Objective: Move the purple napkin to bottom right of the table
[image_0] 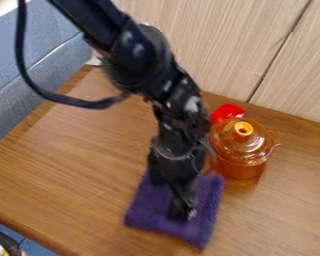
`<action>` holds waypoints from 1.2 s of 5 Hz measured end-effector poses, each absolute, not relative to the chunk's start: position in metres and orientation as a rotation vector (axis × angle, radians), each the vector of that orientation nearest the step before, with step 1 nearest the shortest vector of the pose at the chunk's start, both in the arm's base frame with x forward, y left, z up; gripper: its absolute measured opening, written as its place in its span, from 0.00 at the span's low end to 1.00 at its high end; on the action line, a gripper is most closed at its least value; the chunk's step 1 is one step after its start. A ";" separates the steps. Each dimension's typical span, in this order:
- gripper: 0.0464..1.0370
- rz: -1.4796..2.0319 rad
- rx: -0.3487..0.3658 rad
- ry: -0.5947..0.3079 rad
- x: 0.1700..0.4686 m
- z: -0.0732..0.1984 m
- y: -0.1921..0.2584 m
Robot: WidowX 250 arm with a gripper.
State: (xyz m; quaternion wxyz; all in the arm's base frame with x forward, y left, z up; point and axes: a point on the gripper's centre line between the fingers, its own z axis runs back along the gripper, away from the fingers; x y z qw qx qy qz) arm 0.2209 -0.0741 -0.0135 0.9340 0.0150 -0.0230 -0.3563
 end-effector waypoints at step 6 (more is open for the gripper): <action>0.96 -0.829 0.059 -0.033 0.194 0.007 -0.089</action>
